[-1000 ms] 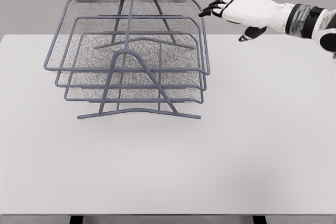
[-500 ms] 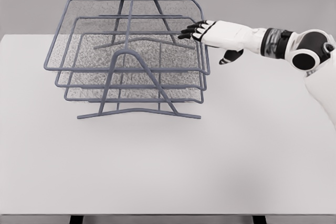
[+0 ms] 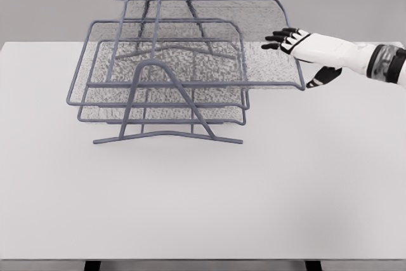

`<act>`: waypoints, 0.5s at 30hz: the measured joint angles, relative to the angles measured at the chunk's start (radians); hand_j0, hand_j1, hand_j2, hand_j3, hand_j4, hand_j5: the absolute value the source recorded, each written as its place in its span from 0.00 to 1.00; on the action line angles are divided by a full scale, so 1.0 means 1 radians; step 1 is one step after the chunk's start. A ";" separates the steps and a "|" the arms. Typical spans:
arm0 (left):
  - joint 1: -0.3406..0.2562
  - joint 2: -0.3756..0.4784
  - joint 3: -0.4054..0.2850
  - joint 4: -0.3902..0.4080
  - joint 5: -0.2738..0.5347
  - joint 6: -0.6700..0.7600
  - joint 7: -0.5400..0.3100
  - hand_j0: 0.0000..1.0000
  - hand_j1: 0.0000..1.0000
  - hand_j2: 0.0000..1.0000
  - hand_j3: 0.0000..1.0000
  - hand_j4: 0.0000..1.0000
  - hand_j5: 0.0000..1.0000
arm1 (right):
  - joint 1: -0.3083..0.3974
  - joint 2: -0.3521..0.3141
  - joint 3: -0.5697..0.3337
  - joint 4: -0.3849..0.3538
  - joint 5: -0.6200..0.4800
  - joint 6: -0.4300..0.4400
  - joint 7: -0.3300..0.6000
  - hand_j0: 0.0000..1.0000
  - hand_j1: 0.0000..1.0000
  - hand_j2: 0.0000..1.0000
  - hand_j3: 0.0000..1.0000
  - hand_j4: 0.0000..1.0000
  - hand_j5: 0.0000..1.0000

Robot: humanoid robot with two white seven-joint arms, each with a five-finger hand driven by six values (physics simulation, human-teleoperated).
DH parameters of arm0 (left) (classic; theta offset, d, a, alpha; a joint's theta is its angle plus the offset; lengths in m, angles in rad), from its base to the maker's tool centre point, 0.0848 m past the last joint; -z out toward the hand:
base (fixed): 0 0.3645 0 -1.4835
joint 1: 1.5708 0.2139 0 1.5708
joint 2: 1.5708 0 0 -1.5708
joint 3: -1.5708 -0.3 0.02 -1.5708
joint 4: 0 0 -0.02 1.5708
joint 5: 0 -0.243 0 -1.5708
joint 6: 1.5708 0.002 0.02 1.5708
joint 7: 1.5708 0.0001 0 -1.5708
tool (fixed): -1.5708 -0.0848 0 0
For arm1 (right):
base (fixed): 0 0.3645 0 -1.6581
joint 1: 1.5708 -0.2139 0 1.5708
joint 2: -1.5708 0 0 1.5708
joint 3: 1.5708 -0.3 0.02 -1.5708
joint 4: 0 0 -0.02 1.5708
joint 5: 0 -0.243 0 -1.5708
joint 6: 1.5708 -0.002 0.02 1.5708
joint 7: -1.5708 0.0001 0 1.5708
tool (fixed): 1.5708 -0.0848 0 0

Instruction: Pull out the upper folder box with right arm

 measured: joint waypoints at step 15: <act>0.000 0.000 -0.001 0.000 0.000 0.000 0.000 1.00 1.00 1.00 1.00 1.00 1.00 | 0.046 -0.154 -0.145 0.069 0.046 -0.034 0.020 1.00 1.00 1.00 1.00 1.00 1.00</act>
